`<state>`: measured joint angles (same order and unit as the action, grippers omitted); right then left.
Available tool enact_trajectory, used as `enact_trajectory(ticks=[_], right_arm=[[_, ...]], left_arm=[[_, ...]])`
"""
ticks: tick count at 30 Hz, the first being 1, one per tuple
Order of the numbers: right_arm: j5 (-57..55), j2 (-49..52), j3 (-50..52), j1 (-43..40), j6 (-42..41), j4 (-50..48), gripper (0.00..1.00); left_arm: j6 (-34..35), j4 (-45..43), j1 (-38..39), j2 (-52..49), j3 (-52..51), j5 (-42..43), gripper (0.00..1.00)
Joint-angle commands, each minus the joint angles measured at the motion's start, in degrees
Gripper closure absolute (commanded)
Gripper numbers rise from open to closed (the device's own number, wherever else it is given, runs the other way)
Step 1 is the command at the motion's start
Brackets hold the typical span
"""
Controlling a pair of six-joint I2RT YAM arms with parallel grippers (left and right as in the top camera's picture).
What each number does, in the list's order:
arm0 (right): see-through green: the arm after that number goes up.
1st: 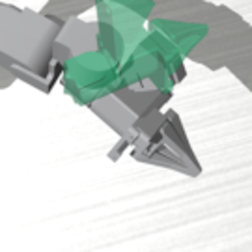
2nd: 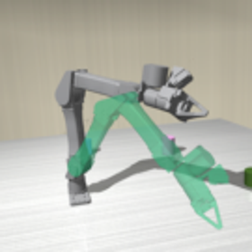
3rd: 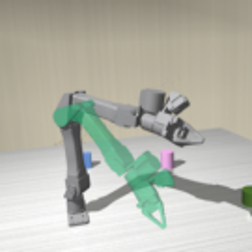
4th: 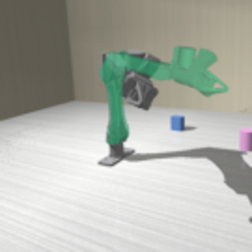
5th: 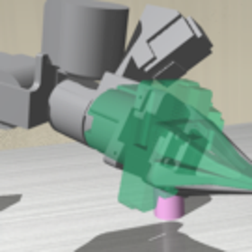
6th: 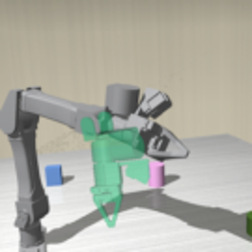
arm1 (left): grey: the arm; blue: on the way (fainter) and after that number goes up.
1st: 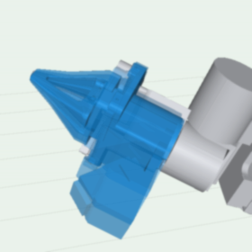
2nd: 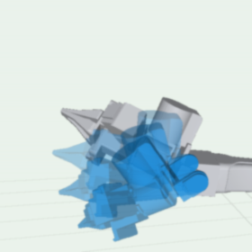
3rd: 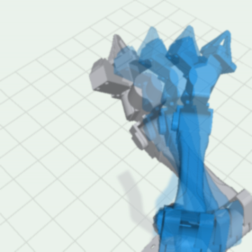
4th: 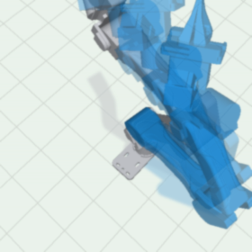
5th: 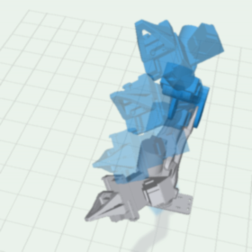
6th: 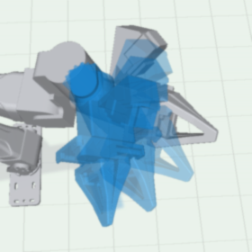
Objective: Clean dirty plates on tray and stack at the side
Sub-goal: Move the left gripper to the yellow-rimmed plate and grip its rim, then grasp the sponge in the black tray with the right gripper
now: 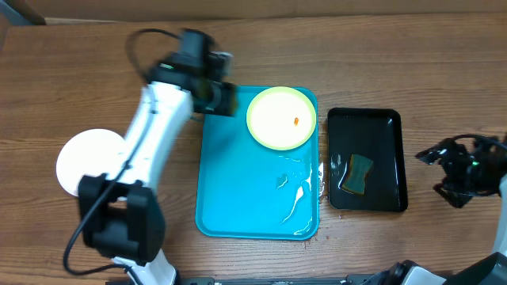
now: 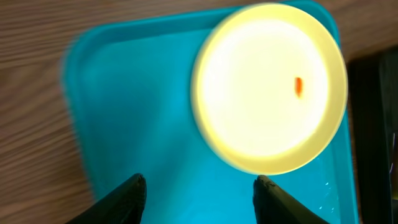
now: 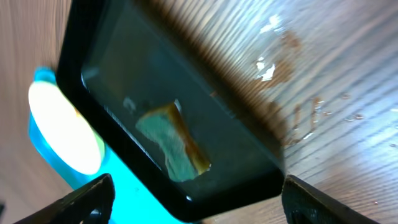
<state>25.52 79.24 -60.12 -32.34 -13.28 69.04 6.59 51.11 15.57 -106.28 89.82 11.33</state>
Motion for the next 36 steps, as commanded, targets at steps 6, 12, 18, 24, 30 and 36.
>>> enact_trajectory(ticks=[6,12,18,24,30,36], right_arm=[[-0.61,-1.18,-1.03,12.81,4.85,-0.50,0.14],[-2.12,-1.18,-1.03,19.58,4.98,-1.27,0.14],[-2.56,-1.18,-1.03,22.99,4.98,-1.42,0.14],[-3.37,-1.18,-1.03,23.02,5.73,-1.44,0.13],[-3.45,-0.94,0.37,26.67,6.21,-4.24,0.30],[-15.69,2.51,3.80,34.45,-5.73,-11.74,0.39]], left_arm=[[13.40,-6.67,5.07,-11.10,-2.93,-4.20,0.53],[19.19,-9.05,5.35,-18.60,-2.93,2.45,0.72],[18.10,-3.54,5.35,-18.69,-2.64,2.69,0.96],[13.68,7.34,5.35,-14.73,-2.64,-1.99,0.96],[11.96,16.15,5.05,-13.57,-2.69,-4.31,0.96],[9.05,18.51,4.92,-13.49,-2.73,-2.43,0.96]])
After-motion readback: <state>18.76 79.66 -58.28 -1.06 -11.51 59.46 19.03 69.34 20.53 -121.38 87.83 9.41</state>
